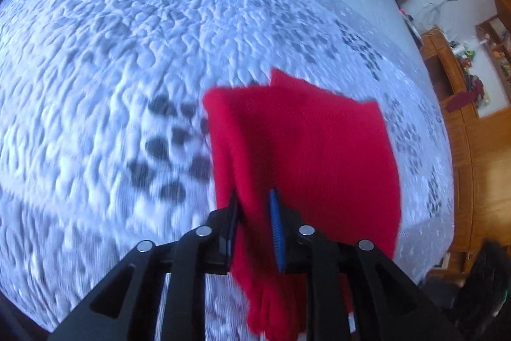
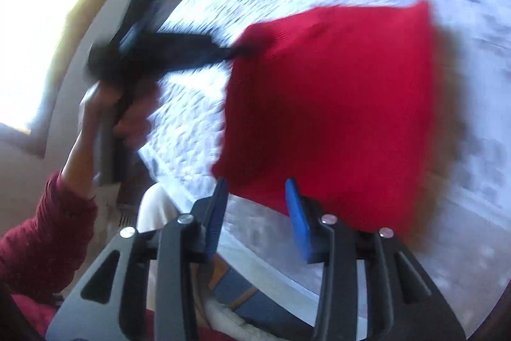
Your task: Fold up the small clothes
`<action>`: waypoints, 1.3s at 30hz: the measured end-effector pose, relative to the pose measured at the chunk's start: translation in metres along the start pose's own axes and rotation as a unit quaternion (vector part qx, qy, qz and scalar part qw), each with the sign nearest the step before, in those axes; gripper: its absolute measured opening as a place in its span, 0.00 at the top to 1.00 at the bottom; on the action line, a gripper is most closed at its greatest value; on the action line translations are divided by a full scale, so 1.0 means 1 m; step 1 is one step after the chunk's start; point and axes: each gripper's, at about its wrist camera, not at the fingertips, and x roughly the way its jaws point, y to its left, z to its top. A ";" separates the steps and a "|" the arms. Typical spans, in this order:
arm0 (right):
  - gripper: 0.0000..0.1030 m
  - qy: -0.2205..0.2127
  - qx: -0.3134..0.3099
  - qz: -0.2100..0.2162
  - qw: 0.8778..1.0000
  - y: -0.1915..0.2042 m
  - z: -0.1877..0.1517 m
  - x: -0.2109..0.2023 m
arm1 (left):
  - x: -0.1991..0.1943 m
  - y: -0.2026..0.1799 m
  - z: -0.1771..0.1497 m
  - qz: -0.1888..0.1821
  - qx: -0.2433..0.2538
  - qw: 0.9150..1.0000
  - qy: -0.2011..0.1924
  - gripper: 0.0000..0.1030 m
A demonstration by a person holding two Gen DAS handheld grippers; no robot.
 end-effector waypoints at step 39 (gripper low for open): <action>0.76 0.062 0.072 -0.023 0.995 -0.059 -0.019 0.027 | 0.006 -0.025 -0.085 0.097 0.088 0.991 0.041 0.65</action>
